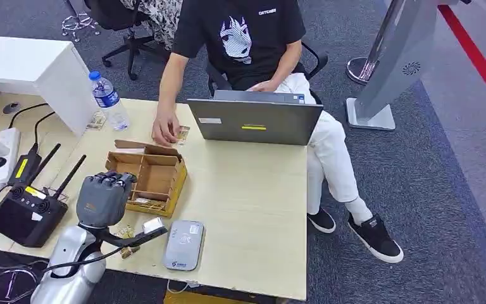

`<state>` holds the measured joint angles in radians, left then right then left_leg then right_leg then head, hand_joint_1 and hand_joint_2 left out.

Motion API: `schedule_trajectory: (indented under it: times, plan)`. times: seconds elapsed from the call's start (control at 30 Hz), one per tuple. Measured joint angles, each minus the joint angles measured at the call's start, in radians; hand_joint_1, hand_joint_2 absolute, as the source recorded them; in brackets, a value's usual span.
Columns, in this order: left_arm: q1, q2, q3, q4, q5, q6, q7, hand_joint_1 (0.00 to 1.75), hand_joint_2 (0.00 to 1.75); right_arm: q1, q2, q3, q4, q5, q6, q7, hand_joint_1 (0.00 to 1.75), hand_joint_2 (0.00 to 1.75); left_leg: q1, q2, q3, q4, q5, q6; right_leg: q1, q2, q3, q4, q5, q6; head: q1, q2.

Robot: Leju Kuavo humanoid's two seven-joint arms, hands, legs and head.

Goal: Pass the card to the sensor for recognition and then transmit it.

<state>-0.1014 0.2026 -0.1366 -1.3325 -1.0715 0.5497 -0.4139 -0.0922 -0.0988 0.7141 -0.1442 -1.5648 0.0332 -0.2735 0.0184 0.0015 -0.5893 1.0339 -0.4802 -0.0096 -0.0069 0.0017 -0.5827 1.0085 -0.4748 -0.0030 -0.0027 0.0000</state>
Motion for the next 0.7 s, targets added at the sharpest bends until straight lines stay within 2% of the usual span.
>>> schedule_trajectory:
  times: [0.03, 0.17, 0.3, 0.4, 0.57, 0.7]
  plan:
    - [-0.001, -0.001, 0.0, -0.005, 0.01, -0.013, -0.003, 0.0, 1.75, 0.0, 0.0, 0.0, 0.0, 0.0, 0.0, 0.0, 0.0, 1.75, 0.0, 0.0, 0.0, 0.0, 0.0, 0.0, 0.0, 0.0, 0.0, 0.0, 0.0, 0.0, 0.0, 0.0]
    - [-0.002, -0.003, 0.0, -0.011, 0.053, -0.11, -0.024, 0.0, 1.75, 0.0, 0.0, 0.0, 0.0, 0.0, 0.002, 0.0, 0.0, 1.75, 0.0, 0.0, 0.0, 0.0, 0.0, 0.0, 0.0, 0.0, 0.0, 0.0, 0.0, 0.0, 0.0, 0.0]
    - [0.001, -0.004, 0.0, -0.011, 0.037, -0.138, -0.027, 0.0, 1.75, 0.0, 0.0, 0.0, 0.0, 0.0, 0.002, 0.0, 0.0, 1.75, 0.0, 0.0, 0.0, 0.0, 0.0, 0.0, 0.0, 0.0, 0.0, 0.0, 0.0, 0.0, 0.0, 0.0]
    - [0.001, 0.005, -0.002, -0.011, -0.005, -0.161, 0.008, 0.0, 1.75, 0.0, 0.0, 0.0, 0.0, 0.0, 0.003, 0.0, 0.0, 1.75, 0.0, 0.0, 0.0, 0.0, 0.0, 0.0, 0.0, 0.0, 0.0, 0.0, 0.0, 0.0, 0.0, 0.0]
    - [0.0, 0.031, -0.009, -0.006, -0.044, -0.178, 0.044, 0.0, 1.75, 0.0, 0.0, 0.0, 0.0, 0.0, 0.003, 0.0, 0.0, 1.75, 0.0, 0.0, 0.0, 0.0, 0.0, 0.0, 0.0, 0.0, 0.0, 0.0, 0.0, 0.0, 0.0, 0.0]
    - [0.0, 0.045, -0.011, -0.002, -0.103, -0.138, 0.086, 0.0, 1.75, 0.0, 0.0, 0.0, 0.0, 0.0, 0.0, 0.0, 0.0, 1.75, 0.0, 0.0, 0.0, 0.0, 0.0, 0.0, 0.0, 0.0, 0.0, 0.0, 0.0, 0.0, 0.0, 0.0]
